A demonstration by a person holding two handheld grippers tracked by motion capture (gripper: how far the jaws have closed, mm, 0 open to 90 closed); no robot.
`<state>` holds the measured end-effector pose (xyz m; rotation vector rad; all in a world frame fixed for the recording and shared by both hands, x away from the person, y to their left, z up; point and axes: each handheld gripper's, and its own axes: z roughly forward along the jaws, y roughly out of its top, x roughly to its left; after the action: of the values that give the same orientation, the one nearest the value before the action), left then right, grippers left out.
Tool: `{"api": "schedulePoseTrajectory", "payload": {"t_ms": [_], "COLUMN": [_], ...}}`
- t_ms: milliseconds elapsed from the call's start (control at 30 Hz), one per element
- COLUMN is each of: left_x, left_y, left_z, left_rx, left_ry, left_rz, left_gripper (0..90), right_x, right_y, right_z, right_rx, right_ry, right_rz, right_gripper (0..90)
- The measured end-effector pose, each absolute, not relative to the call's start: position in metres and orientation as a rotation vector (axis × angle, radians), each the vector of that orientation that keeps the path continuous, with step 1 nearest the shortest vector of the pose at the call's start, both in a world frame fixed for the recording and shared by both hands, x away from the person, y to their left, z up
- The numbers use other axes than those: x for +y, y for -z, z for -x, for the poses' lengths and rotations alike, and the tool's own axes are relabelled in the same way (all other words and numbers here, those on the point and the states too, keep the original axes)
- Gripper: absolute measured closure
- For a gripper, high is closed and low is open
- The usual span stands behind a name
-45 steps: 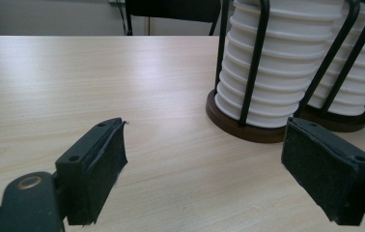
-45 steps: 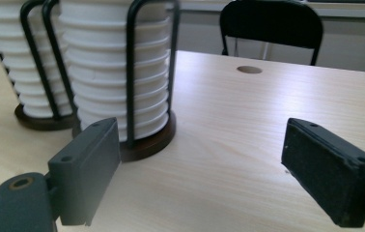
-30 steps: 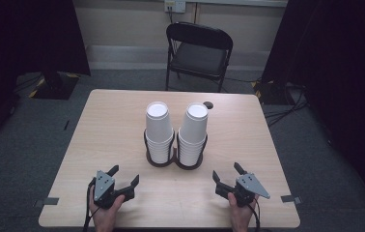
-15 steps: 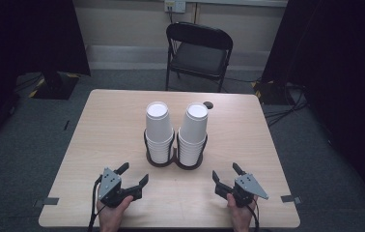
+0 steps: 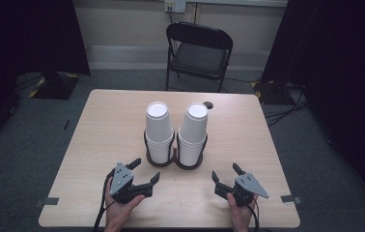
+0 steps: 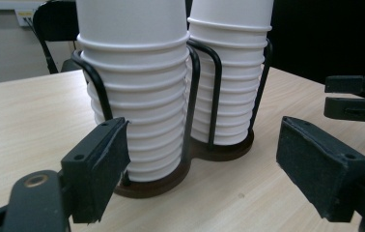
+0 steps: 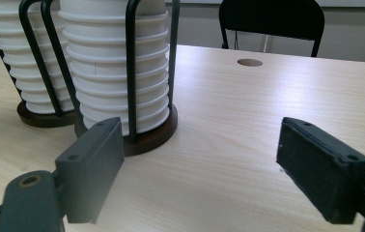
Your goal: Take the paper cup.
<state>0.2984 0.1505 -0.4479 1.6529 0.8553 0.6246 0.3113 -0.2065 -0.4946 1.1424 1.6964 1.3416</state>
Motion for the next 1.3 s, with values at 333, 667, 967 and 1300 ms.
{"api": "schedulePoseTrajectory", "payload": {"t_ms": [333,667,967,1300], "left_x": [0.139,0.127,0.115,0.106], "left_y": [0.435,0.427,0.413,0.399], "left_z": [-0.305,-0.309,-0.312,-0.319], "left_rx": [0.808,0.774,0.723,0.690], "left_ry": [-0.584,-0.556,-0.568,-0.535], "left_rz": [-1.674,-1.686,-1.685,-1.669], "left_gripper": [18.5,21.7,20.4,20.1], "right_x": [-0.209,-0.208,-0.208,-0.209], "right_y": [0.495,0.495,0.495,0.495], "right_z": [-0.309,-0.310,-0.310,-0.310], "right_rx": [1.675,1.694,1.709,1.704], "right_ry": [-1.378,-1.372,-1.374,-1.386], "right_rz": [-1.135,-1.117,-1.110,-1.101], "right_gripper": [12.8,13.2,13.3,13.3]}}
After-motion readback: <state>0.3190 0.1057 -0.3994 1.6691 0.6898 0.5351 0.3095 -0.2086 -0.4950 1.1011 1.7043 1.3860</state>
